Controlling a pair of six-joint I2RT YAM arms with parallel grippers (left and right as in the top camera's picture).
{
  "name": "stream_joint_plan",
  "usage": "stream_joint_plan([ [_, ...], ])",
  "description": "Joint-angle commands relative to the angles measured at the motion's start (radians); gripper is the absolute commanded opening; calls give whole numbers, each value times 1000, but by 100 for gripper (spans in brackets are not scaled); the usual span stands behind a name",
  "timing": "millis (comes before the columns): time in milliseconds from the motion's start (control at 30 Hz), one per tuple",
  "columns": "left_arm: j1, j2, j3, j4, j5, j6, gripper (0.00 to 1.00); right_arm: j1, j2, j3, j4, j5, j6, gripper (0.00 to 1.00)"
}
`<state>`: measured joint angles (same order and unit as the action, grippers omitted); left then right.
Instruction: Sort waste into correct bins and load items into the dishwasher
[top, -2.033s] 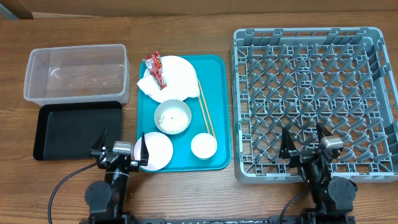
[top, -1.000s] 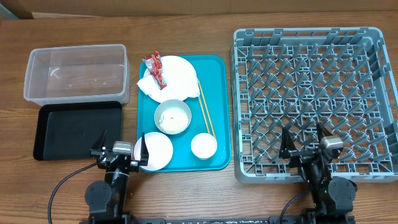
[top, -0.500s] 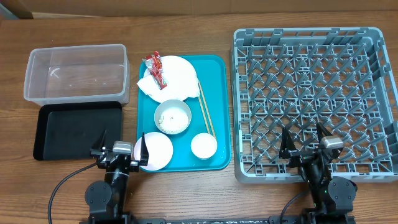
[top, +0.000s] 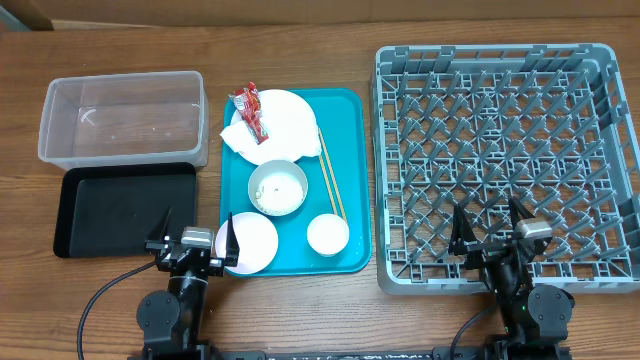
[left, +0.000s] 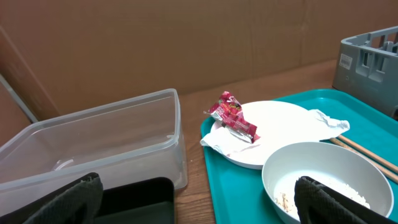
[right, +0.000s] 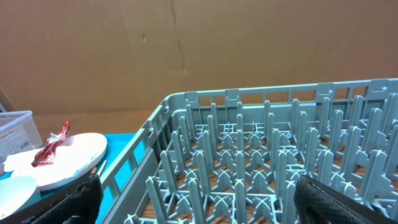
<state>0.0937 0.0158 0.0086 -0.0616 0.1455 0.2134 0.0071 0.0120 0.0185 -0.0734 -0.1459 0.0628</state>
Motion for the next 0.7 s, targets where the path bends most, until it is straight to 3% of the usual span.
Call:
stream_joint_plan([
  [0, 3, -10, -4, -3, -7, 3, 100, -3, -9, -10, 4, 6, -4, 100],
  [667, 3, -10, -4, -4, -48, 6, 100, -3, -9, -10, 5, 6, -4, 100],
])
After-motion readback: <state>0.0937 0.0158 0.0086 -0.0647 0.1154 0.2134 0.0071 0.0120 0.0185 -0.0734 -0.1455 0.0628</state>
